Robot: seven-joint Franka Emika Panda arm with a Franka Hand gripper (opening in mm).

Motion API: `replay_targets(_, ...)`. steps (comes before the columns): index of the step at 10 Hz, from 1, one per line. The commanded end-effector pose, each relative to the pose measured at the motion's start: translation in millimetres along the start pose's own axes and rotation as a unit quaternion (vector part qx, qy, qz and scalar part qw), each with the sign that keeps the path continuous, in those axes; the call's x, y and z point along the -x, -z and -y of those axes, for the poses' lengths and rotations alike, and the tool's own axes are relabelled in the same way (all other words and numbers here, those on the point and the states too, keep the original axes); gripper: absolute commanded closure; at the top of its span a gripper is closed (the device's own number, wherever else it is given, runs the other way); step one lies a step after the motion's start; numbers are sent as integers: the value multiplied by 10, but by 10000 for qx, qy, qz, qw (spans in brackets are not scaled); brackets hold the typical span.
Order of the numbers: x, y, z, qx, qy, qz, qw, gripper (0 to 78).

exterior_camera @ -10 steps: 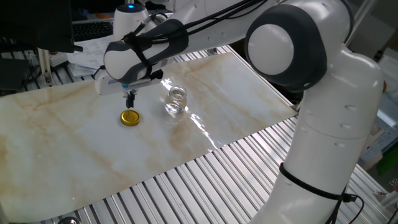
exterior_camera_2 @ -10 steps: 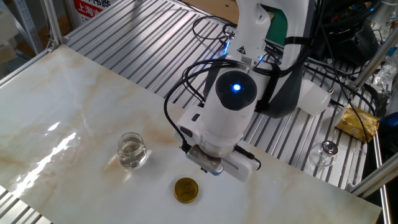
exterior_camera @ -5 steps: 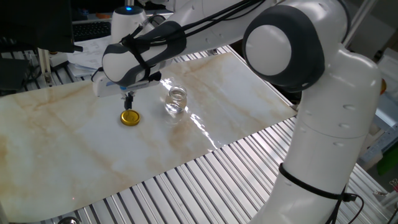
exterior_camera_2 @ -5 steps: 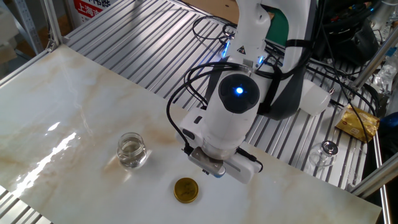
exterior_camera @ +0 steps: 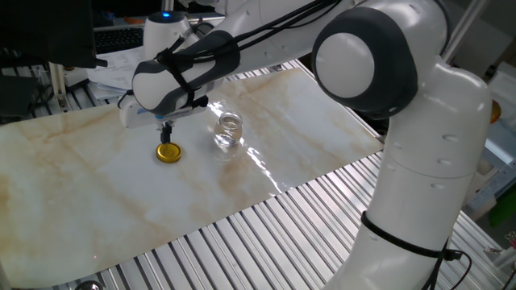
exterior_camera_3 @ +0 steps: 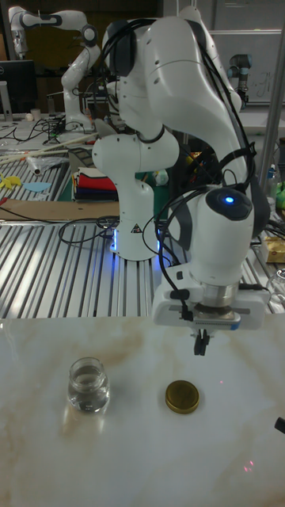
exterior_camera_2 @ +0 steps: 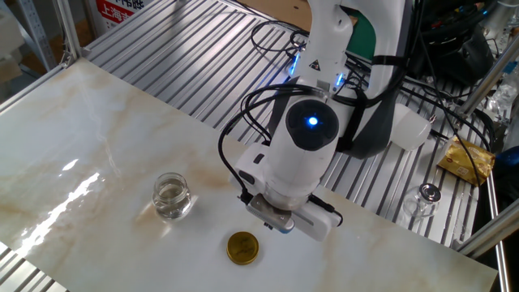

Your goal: Screw the lid onto the jar

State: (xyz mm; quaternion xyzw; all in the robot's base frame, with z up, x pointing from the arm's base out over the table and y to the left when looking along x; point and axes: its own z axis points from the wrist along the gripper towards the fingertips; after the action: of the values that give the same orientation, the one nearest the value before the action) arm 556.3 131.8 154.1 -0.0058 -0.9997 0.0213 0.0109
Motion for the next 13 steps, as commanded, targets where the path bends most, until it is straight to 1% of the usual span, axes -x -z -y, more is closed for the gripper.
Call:
replay_targets(1, 10, -44, -92, -10, -52, 34, 10000, 776)
replay_targets(4, 30, -23, -115, -17, -55, 26, 10000, 776)
replay_targets(6, 36, -39, -120, -38, -62, 31, 10000, 776)
replay_targets(9, 77, -43, -146, -34, -82, 24, 10000, 776)
replay_targets(13, 99, -68, -159, -33, -92, 31, 9999, 776)
